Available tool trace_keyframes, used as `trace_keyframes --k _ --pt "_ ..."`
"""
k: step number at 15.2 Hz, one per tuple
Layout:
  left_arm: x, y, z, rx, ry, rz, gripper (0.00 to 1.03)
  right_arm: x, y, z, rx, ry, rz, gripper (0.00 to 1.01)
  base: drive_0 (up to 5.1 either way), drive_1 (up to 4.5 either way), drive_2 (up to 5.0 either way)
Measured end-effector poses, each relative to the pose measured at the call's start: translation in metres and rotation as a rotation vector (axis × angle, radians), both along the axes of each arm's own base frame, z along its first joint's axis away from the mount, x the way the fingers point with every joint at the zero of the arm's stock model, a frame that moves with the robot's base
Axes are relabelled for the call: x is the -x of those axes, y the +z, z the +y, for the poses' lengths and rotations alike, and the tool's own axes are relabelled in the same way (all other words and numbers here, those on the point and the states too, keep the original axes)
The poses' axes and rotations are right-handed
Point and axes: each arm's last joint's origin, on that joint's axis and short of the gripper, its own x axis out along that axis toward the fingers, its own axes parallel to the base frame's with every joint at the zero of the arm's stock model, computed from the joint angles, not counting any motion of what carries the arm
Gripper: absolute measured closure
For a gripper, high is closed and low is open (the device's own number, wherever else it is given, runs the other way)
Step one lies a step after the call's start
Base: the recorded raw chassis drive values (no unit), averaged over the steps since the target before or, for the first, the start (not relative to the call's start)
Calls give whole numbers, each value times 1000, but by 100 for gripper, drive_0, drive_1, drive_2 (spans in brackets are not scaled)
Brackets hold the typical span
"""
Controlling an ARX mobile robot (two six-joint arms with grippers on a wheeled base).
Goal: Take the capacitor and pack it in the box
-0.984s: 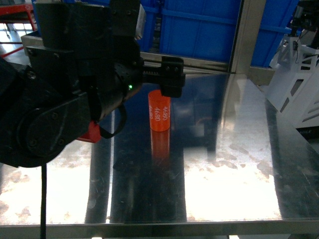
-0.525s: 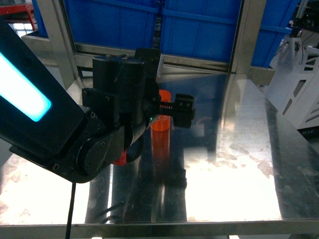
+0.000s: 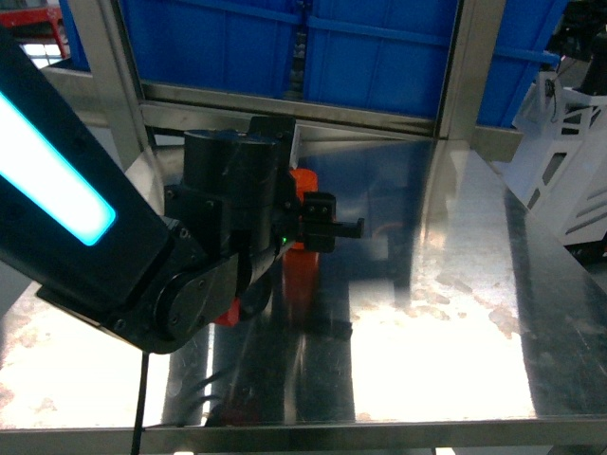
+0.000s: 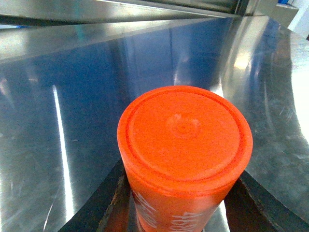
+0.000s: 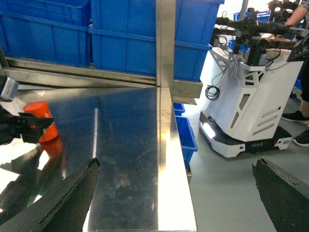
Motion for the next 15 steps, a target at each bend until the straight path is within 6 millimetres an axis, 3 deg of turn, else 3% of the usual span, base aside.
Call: trace_keyframes --k 2,4,7,8,10,12,15 --pt "21 20 14 23 7 -61 59 0 0 0 0 0 0 3 0 0 0" --pt "43 55 33 57 19 -168 59 0 0 0 0 0 0 3 0 0 0" --pt "94 104 77 93 49 -316 59 0 0 0 0 0 0 3 0 0 0" --pt "126 109 101 85 81 -307 59 0 0 0 0 0 0 3 0 0 0" --pt "176 114 128 81 107 -329 59 0 0 0 0 0 0 3 0 0 0" --pt "223 132 138 102 47 -389 59 0 0 0 0 0 0 3 0 0 0" --pt "268 147 156 130 44 -420 59 0 0 0 0 0 0 3 0 0 0"
